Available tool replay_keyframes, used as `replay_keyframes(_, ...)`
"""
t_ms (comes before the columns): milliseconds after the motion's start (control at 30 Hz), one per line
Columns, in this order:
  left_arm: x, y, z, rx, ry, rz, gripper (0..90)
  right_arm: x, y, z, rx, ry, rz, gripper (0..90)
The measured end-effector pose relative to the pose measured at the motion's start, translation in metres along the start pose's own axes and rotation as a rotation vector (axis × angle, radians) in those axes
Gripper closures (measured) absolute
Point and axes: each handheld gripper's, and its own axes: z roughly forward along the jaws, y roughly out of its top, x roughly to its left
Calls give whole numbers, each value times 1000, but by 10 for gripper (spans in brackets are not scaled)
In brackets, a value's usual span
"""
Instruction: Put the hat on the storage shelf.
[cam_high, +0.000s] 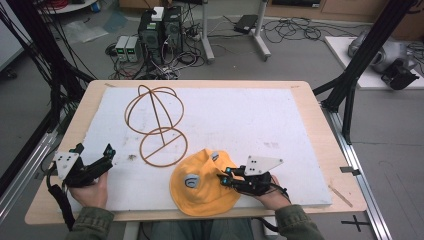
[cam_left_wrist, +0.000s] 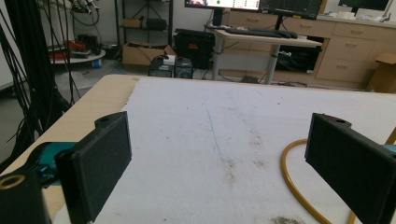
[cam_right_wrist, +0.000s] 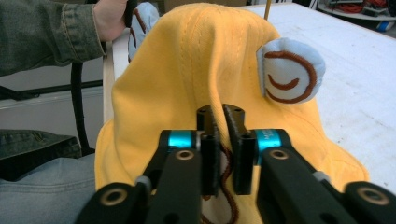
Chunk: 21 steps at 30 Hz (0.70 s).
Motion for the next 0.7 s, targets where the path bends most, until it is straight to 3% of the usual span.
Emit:
replay_keyframes(200,-1,0,0,0,-4,-1,75,1,0,0,3,-10,6,876)
replay_keyframes(700,-1,0,0,1,-6,3,75,-3,3,-9,-67,-38,24,877)
